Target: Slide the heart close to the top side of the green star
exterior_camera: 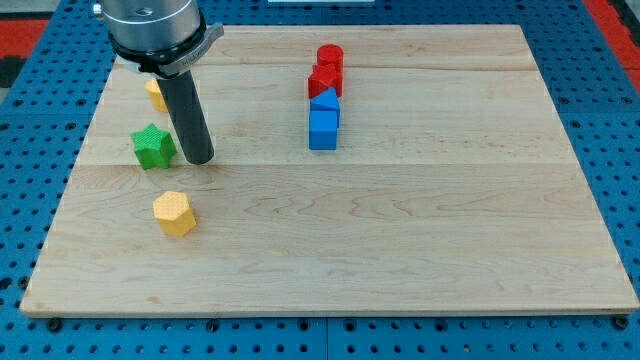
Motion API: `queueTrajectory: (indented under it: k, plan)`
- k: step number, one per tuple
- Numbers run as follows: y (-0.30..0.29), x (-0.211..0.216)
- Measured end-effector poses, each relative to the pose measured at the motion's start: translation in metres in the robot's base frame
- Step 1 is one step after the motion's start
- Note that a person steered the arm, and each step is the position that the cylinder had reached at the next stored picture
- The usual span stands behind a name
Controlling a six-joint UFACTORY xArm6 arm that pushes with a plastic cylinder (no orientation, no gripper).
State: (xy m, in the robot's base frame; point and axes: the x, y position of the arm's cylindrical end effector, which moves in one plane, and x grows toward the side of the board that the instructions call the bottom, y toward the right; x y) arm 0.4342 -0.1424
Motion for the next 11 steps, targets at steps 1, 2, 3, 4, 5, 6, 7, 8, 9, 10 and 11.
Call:
queueTrajectory:
  k: [1,2,3,4,5,6,7,8,9,10,11]
  plan:
    - [0.0,0.0]
    - [0.001,-0.04]
    - [0.001,-0.057]
    - [0.001,-0.059]
    - [-0.02,-0.106]
    - [-0.02,-0.122]
    - [-0.064,-0.162]
    - [-0.069,-0.171]
    - [-0.07,-0.144]
    - [-0.07,-0.092]
    - [-0.103,-0.082]
